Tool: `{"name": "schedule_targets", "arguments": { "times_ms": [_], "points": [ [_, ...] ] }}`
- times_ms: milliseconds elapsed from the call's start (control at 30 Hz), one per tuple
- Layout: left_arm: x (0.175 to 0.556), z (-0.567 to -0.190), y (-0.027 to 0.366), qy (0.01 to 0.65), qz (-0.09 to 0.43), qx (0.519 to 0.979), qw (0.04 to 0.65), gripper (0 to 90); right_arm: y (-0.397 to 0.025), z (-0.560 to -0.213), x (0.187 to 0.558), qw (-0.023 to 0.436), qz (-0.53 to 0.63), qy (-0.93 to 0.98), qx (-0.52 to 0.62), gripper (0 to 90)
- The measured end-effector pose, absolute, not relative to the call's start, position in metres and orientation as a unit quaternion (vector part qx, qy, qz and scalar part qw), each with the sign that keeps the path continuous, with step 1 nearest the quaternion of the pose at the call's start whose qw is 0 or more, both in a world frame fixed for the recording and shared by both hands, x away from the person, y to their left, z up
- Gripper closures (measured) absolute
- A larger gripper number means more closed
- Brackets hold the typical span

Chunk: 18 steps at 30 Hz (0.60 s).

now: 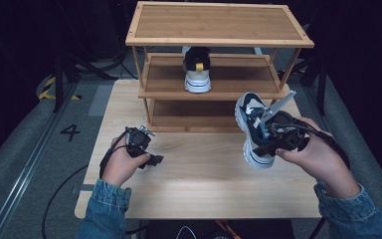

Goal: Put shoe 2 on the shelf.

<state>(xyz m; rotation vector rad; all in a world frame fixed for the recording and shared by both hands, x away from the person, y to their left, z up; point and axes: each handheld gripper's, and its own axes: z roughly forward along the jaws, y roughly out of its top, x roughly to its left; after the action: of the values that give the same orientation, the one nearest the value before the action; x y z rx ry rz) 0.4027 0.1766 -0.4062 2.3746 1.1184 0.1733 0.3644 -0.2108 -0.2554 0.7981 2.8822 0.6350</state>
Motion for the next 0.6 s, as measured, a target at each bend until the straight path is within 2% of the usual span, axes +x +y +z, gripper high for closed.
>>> {"name": "schedule_targets", "arguments": {
  "times_ms": [600],
  "points": [
    [0.385, -0.411, 0.199, 0.439, 0.065, 0.862, 0.245, 23.6, -0.189, -0.216, 0.42, 0.071, 0.204, 0.946, 0.241, 73.3]
  ]
}}
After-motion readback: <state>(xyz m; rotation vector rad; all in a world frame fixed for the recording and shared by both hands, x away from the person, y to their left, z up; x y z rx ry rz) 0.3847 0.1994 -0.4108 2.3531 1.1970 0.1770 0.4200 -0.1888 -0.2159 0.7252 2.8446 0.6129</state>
